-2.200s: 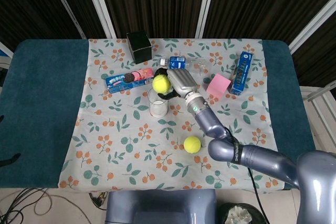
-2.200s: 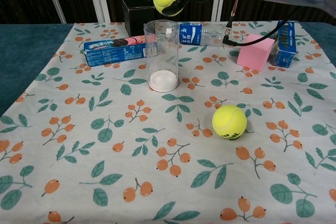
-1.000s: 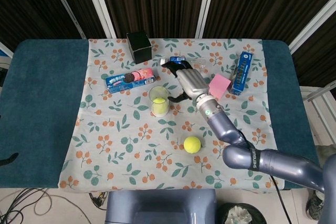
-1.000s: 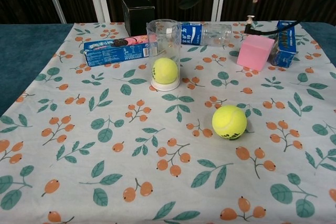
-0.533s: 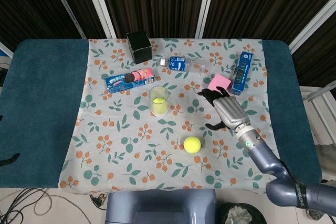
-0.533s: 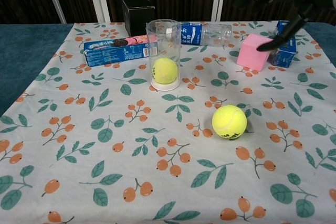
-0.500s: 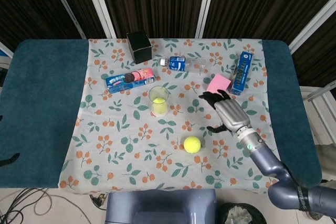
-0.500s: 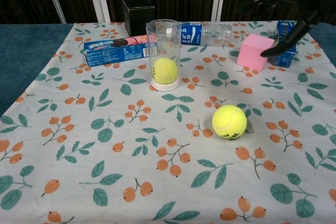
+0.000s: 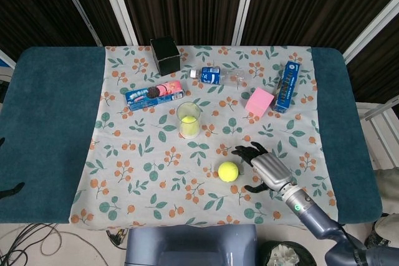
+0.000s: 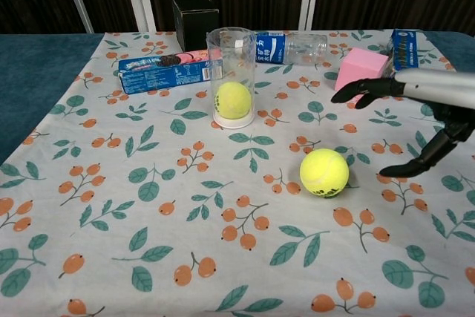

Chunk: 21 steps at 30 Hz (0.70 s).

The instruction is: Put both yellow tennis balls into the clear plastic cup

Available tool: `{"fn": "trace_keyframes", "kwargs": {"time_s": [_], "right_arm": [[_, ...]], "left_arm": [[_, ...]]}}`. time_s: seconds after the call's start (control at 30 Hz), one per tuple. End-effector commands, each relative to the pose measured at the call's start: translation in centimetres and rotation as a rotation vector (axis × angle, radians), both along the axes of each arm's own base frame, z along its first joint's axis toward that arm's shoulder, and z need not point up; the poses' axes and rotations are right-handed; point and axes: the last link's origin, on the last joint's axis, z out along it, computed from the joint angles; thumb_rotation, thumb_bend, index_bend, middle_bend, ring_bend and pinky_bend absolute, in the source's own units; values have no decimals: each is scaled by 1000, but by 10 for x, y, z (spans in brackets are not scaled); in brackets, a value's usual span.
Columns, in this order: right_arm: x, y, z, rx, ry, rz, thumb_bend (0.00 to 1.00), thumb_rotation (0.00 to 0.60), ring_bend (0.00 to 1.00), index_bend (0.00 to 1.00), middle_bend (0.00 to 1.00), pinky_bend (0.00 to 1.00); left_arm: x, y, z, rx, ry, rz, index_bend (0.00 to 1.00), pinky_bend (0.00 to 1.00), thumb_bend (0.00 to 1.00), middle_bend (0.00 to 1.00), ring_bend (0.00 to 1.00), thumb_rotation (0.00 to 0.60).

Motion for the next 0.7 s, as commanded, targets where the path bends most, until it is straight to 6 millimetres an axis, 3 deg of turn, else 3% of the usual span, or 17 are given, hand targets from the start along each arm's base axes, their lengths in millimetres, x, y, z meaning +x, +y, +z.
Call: {"fn": "trace_keyframes", "kwargs": {"time_s": [0.03, 0.33, 0.7], "right_arm": [[-4, 3, -13, 18, -2, -1, 278, 600, 149, 152, 123, 0], [1, -4, -42, 63, -41, -21, 278, 600, 150, 152, 123, 0], [4, -9, -68, 90, -37, -14, 278, 600, 232, 175, 135, 0]], "left_arm": [[0, 0, 0, 0, 0, 0, 0, 0, 0, 0, 0, 600], [0, 0, -1, -5, 3, -1, 0, 0, 0, 0, 0, 600], [0, 0, 0, 0, 2, 3, 0, 0, 0, 0, 0, 600]]}}
